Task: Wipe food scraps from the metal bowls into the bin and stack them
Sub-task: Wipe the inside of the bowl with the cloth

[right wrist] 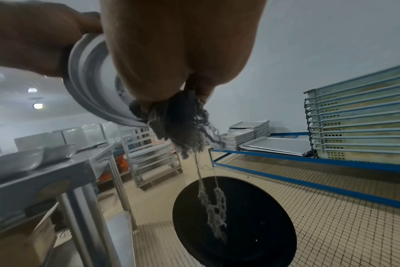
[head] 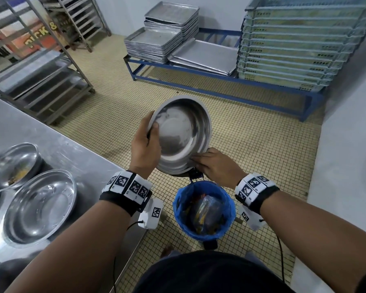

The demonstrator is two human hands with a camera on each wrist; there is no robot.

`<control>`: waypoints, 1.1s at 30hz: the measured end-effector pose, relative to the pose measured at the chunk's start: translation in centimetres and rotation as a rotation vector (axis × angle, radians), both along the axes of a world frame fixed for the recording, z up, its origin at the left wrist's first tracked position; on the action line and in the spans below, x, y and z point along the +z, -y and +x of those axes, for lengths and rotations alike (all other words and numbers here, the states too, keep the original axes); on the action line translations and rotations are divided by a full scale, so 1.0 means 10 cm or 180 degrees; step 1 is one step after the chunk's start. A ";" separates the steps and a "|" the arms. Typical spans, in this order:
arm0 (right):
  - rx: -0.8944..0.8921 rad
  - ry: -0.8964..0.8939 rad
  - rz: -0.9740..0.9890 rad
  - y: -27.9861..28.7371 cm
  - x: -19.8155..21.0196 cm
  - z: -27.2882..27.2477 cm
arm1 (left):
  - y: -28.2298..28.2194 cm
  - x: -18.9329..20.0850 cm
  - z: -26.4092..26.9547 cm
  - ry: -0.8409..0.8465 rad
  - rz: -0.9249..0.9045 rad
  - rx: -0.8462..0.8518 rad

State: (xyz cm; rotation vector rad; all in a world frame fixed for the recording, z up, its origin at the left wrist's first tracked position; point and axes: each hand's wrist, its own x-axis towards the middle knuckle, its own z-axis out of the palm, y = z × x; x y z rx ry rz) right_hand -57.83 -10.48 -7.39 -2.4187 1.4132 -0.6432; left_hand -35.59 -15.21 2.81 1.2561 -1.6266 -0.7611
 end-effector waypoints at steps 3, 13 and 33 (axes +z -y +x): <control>-0.0709 0.0248 -0.0133 0.14 0.26 0.00 | -0.02 0.03 -0.05 -0.0046 0.0020 0.0026; -0.0760 0.0054 -0.0260 0.31 0.37 0.25 | -0.13 0.12 -0.17 -0.0880 0.0346 -0.0107; -0.0269 -0.0604 -0.0585 0.31 0.53 0.44 | -0.16 0.14 -0.16 -0.1231 0.0545 -0.0035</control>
